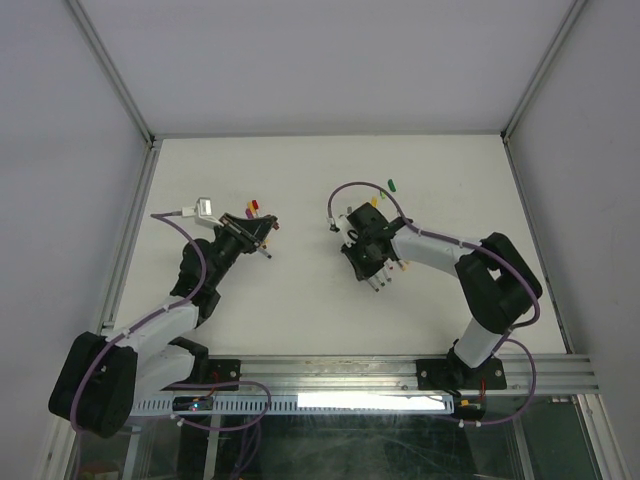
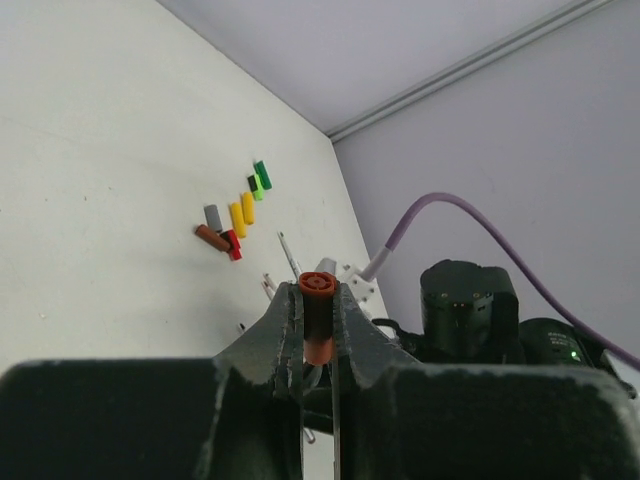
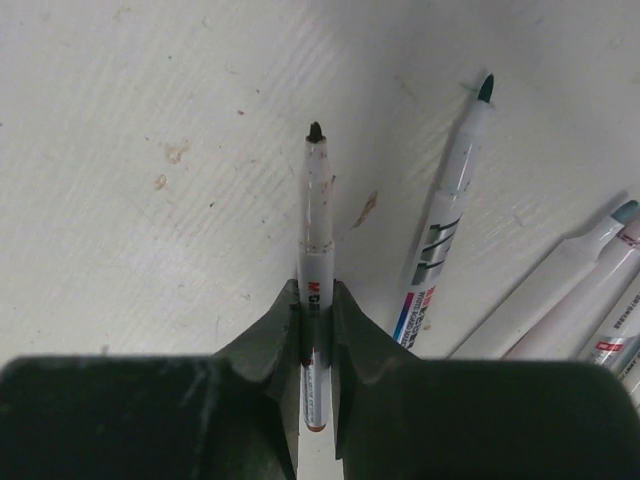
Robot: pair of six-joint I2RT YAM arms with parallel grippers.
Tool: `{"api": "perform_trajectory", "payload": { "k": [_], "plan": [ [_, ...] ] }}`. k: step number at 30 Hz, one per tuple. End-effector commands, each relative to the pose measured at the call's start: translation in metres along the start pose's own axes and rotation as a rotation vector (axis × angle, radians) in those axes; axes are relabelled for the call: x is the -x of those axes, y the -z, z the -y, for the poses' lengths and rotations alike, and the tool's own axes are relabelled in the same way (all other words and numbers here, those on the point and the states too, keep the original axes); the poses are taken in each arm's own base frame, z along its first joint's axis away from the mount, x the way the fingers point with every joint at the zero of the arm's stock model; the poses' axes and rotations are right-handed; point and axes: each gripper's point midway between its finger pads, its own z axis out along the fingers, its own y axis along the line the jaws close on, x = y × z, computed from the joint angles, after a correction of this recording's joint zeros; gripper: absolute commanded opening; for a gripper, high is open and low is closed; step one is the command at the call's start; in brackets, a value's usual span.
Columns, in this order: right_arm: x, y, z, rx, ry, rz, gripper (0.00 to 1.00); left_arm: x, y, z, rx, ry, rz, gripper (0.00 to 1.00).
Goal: Open the pen caps
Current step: Place the pen at the center of the board.
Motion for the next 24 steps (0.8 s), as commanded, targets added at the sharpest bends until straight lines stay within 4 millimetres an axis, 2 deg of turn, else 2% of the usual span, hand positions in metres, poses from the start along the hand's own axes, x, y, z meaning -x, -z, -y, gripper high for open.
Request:
{"api": "perform_trajectory", "payload": {
  "k": [1,4,8,16,19,20,24],
  "plan": [
    [0.011,-0.003,0.011,-0.074,0.018,0.009,0.15,-0.007,-0.005,0.002,0.000,0.021,0.011,0.00],
    [0.009,-0.005,0.010,-0.072,0.027,-0.003,0.18,-0.018,-0.012,-0.006,0.054,0.019,-0.016,0.00],
    [0.011,-0.002,0.011,-0.078,0.030,0.001,0.31,-0.035,-0.021,-0.018,0.123,0.032,-0.058,0.00],
    [0.019,0.006,0.004,-0.046,0.033,0.031,0.33,-0.071,-0.045,-0.027,0.216,0.017,-0.147,0.00],
    [0.027,0.013,0.002,-0.038,0.045,0.062,0.33,-0.084,-0.060,-0.038,0.299,0.001,-0.181,0.00],
    [0.030,0.016,0.003,-0.042,0.049,0.076,0.33,-0.096,-0.064,-0.055,0.362,-0.011,-0.215,0.00],
    [0.037,0.025,0.000,-0.031,0.057,0.114,0.33,-0.111,-0.087,-0.067,0.443,-0.042,-0.257,0.00]
  ]
}}
